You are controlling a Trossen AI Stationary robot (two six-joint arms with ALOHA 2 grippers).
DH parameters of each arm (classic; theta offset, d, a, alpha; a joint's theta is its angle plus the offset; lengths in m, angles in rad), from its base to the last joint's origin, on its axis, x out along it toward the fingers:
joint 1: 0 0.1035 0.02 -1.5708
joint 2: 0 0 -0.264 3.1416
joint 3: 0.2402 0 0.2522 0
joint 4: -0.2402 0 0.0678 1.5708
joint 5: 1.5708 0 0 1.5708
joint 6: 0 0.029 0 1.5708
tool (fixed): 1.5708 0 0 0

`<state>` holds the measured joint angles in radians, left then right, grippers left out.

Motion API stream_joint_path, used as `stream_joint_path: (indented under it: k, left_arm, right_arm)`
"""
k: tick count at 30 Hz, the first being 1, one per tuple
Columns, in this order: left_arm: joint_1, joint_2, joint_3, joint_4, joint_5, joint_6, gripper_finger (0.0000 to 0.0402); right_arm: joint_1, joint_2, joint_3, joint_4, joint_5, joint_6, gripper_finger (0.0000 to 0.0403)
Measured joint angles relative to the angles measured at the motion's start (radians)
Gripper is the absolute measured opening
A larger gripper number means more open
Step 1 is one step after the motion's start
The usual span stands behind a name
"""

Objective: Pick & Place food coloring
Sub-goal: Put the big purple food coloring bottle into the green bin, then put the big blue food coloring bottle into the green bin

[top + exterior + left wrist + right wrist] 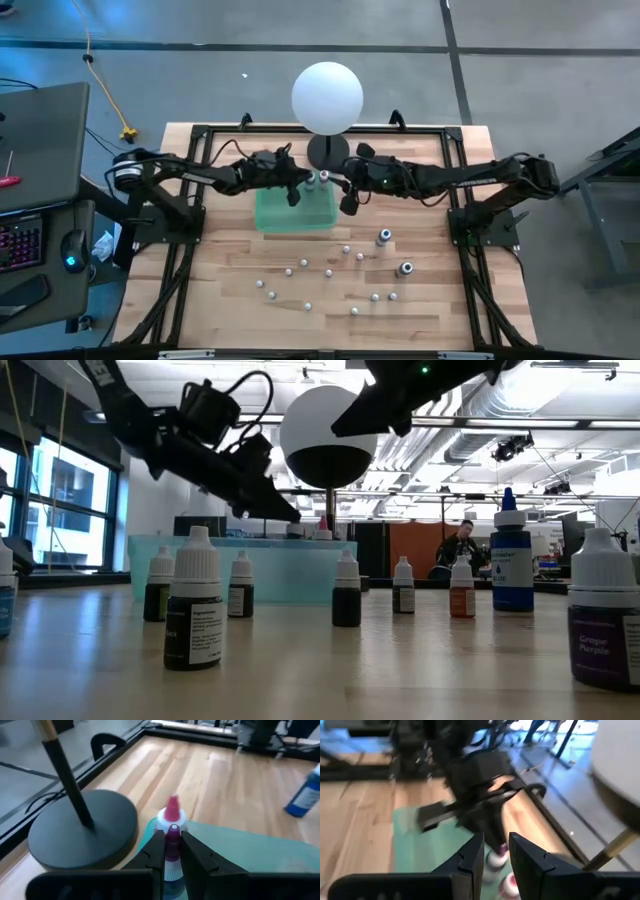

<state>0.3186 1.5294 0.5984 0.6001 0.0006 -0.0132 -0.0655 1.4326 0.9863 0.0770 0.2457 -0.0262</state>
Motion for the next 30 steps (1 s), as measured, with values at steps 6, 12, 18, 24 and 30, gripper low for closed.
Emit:
stream_joint_path:
  k: [6, 12, 18, 24, 30]
  left_arm:
    - [0.010, 0.055, 0.003, 0.056, -0.005, -0.004, 0.0033]
    - [0.009, 0.062, 0.003, 0.063, -0.014, -0.021, 0.0043]
    - [0.009, 0.064, 0.016, 0.047, -0.018, -0.018, 0.0104]
    - [0.009, 0.028, 0.018, 0.050, -0.037, -0.009, 0.0146]
    - [0.009, -0.083, 0.018, -0.002, -0.041, -0.009, 0.0149]
  right_arm:
    - [0.029, 0.000, 0.000, -0.113, -0.106, -0.011, 0.0083]
    - [0.070, -0.035, 0.000, -0.223, -0.165, -0.039, 0.0083]
    - [0.107, -0.089, 0.000, -0.393, -0.126, -0.018, 0.0083]
    - [0.140, -0.111, 0.000, -0.497, -0.187, 0.070, 0.0083]
    - [0.163, -0.121, 0.000, -0.684, -0.243, 0.220, 0.0083]
